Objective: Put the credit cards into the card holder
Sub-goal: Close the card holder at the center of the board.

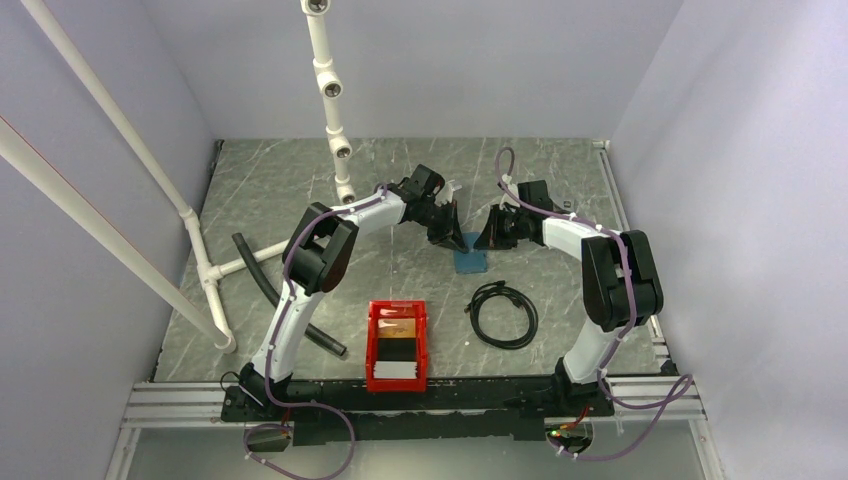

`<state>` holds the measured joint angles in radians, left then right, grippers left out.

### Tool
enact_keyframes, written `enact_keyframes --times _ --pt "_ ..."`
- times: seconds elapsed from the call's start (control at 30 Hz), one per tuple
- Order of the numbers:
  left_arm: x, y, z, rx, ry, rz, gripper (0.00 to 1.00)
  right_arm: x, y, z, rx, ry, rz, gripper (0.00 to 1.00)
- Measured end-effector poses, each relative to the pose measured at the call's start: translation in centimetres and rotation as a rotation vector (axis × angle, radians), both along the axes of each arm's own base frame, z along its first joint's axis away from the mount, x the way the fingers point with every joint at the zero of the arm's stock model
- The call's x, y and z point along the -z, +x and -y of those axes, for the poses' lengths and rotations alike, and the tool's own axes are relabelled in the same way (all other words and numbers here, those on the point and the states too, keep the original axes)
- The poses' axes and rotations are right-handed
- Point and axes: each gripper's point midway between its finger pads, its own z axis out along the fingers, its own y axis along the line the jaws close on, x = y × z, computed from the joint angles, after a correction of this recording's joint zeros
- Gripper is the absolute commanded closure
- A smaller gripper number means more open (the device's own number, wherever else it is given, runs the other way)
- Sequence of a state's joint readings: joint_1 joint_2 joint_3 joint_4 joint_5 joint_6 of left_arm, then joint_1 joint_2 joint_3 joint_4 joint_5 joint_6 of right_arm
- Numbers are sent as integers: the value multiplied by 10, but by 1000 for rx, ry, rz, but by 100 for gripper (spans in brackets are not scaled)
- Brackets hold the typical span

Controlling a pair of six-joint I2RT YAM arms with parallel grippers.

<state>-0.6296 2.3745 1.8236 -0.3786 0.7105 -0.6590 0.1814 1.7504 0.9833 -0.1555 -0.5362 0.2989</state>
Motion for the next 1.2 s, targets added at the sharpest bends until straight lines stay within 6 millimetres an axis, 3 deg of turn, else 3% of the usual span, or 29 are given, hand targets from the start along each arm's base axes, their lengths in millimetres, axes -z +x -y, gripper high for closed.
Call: enact_keyframes --times 0.83,1.2 --pt "1 0 -1 -1 -3 -10 100 3 1 -5 -26 -78 23 100" --pt "1 1 -2 -2 -6 -20 100 8 8 -15 -3 -292 102 100"
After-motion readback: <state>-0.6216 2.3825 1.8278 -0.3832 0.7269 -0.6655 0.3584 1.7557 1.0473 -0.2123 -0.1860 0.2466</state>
